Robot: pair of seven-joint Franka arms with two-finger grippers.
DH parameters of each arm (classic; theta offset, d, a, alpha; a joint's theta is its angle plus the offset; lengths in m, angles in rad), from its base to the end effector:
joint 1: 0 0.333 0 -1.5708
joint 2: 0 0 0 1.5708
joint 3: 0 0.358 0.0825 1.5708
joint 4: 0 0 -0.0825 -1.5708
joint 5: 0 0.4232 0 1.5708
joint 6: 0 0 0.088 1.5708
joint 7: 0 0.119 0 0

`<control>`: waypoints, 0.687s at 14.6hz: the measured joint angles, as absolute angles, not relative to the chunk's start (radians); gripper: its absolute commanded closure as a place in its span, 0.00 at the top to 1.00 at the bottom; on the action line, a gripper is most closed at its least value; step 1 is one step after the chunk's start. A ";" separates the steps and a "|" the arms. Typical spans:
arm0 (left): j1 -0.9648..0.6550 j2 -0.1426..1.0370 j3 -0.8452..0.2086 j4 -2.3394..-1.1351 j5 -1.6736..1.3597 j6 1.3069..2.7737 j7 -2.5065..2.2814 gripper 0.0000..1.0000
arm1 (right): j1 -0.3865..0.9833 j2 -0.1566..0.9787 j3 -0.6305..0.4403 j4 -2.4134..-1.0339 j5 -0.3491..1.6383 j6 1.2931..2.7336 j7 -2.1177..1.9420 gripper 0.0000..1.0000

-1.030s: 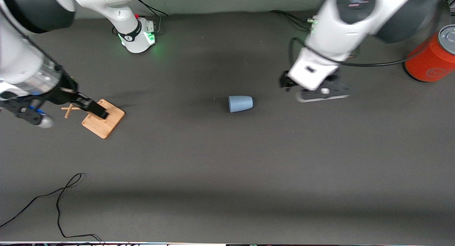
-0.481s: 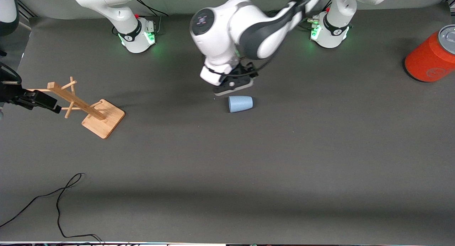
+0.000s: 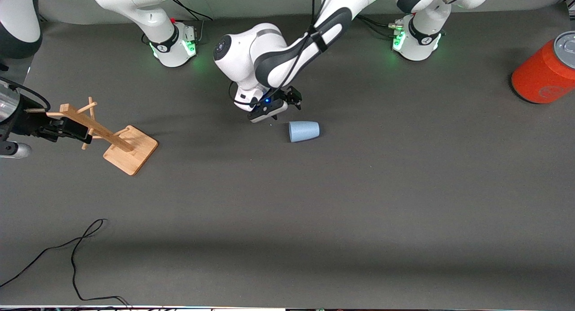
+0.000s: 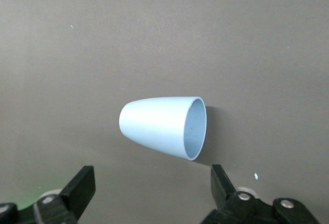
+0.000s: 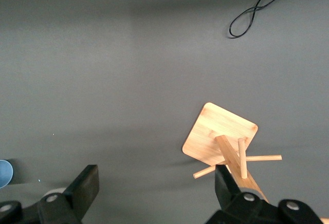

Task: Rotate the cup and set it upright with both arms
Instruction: 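Grasp the lying blue cup's rim with the left gripper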

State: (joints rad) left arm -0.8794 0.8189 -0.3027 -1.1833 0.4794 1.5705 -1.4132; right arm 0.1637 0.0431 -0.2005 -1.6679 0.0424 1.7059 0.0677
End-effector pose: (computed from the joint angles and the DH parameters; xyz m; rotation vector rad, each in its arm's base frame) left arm 0.3992 -0.6641 0.2893 -2.6801 -0.2432 -0.1677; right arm 0.6154 -0.0158 0.5908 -3.1035 0.1711 0.0074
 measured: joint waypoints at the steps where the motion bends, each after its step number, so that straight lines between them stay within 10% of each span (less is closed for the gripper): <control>1: -0.905 0.838 -0.279 -1.180 0.484 1.570 -1.420 1.00 | 0.164 0.045 -0.200 -1.674 0.042 1.710 0.068 1.00; 10: -0.951 0.982 -0.208 -1.170 0.565 1.575 -1.430 1.00 | 0.164 0.055 -0.201 -1.686 0.042 1.748 0.068 1.00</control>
